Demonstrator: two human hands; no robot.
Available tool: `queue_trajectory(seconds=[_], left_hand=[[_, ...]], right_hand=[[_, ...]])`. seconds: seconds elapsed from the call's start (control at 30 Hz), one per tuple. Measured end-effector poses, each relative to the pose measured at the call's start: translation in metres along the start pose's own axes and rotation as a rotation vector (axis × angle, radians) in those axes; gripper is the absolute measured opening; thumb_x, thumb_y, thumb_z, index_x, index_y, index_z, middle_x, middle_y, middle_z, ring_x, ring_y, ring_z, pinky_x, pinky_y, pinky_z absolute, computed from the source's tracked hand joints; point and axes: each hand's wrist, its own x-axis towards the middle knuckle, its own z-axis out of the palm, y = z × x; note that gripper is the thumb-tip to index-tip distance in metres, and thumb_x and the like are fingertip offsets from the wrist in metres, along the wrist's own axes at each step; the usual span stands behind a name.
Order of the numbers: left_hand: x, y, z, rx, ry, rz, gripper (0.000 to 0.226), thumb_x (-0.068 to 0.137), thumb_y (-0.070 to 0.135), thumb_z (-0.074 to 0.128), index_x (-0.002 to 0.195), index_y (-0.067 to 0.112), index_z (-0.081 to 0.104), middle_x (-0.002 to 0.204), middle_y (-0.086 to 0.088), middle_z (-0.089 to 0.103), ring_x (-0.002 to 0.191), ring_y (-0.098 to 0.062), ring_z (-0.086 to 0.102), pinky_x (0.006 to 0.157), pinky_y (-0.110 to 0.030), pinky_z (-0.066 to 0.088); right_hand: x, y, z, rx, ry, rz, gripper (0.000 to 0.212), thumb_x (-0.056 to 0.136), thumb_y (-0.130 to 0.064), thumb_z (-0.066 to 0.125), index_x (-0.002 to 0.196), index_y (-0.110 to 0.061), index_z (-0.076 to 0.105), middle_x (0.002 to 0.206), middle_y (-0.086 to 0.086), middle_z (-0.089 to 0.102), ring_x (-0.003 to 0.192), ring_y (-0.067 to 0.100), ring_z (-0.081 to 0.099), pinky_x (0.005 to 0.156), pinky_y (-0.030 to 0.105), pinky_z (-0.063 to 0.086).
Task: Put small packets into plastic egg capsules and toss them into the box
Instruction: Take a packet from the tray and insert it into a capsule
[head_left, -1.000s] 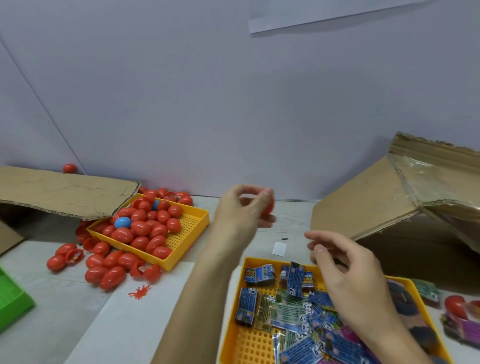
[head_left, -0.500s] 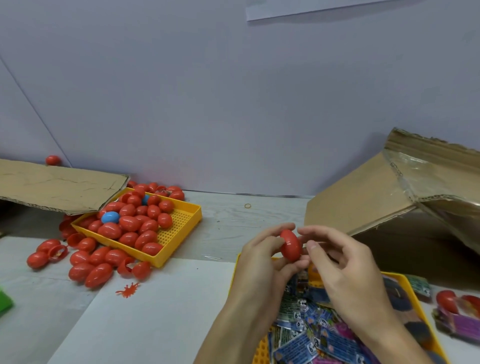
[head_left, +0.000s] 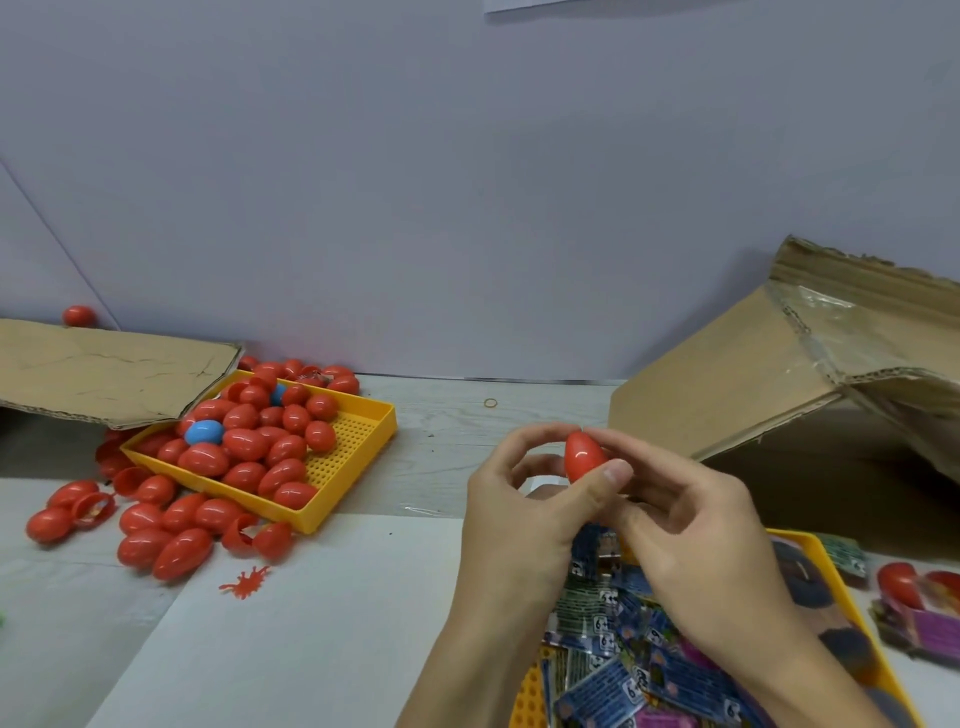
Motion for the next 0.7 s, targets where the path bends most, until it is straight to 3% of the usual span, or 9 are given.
queue_trajectory(seconds=[0.1, 0.23, 0.47, 0.53, 0.63, 0.7], left_hand=[[0.0003, -0.0003, 0.0021, -0.020, -0.054, 0.015, 0.027, 0.081, 0.010, 0.078, 0.101, 0.027, 0.074, 0.096, -0.005, 0.072, 0.084, -0.023, 0.073, 0.075, -0.028, 0.060], [0.0004, -0.0006, 0.0023, -0.010, -0.075, 0.036, 0.032, 0.085, 0.002, 0.071, 0.102, 0.029, 0.074, 0.088, 0.004, 0.072, 0.078, -0.019, 0.072, 0.070, -0.023, 0.056], [0.0009, -0.0036, 0.0050, 0.008, -0.086, 0.024, 0.027, 0.090, 0.008, 0.067, 0.107, 0.029, 0.072, 0.094, 0.008, 0.072, 0.089, -0.016, 0.073, 0.080, -0.028, 0.059], [0.0004, -0.0042, 0.0062, 0.015, -0.089, 0.023, 0.025, 0.090, 0.011, 0.068, 0.108, 0.029, 0.072, 0.097, 0.006, 0.073, 0.091, -0.016, 0.073, 0.080, -0.028, 0.059], [0.0006, -0.0035, 0.0069, 0.014, -0.099, 0.034, 0.023, 0.090, 0.011, 0.068, 0.106, 0.026, 0.073, 0.096, 0.001, 0.075, 0.085, -0.010, 0.073, 0.067, -0.018, 0.054], [0.0016, -0.0039, 0.0073, -0.023, -0.094, 0.017, 0.023, 0.091, 0.008, 0.066, 0.107, 0.022, 0.072, 0.098, -0.003, 0.076, 0.089, -0.012, 0.073, 0.071, -0.021, 0.056]], right_hand=[[0.0019, 0.0017, -0.0019, 0.042, 0.063, -0.003, 0.034, 0.080, -0.027, 0.065, 0.111, -0.040, 0.067, 0.105, -0.016, 0.072, 0.101, 0.003, 0.067, 0.078, 0.013, 0.053], [0.0033, 0.0040, -0.0027, 0.051, 0.079, 0.022, 0.037, 0.083, -0.023, 0.063, 0.120, -0.031, 0.064, 0.107, -0.016, 0.072, 0.103, 0.003, 0.066, 0.080, 0.013, 0.052], [0.0029, 0.0029, -0.0011, 0.010, 0.130, -0.001, 0.035, 0.081, -0.025, 0.066, 0.116, -0.032, 0.066, 0.104, -0.014, 0.073, 0.101, 0.004, 0.067, 0.079, 0.014, 0.053], [0.0021, 0.0019, -0.0005, -0.035, 0.152, -0.022, 0.033, 0.082, -0.020, 0.069, 0.111, -0.035, 0.068, 0.102, -0.014, 0.073, 0.099, 0.006, 0.068, 0.078, 0.016, 0.055], [0.0006, 0.0038, 0.0000, -0.136, 0.190, -0.030, 0.038, 0.083, -0.012, 0.071, 0.109, -0.040, 0.068, 0.100, -0.016, 0.072, 0.088, 0.011, 0.069, 0.072, 0.021, 0.057], [0.0006, 0.0049, 0.0005, -0.192, 0.205, -0.041, 0.039, 0.083, -0.014, 0.072, 0.112, -0.040, 0.067, 0.101, -0.017, 0.070, 0.086, 0.011, 0.068, 0.071, 0.022, 0.057]])
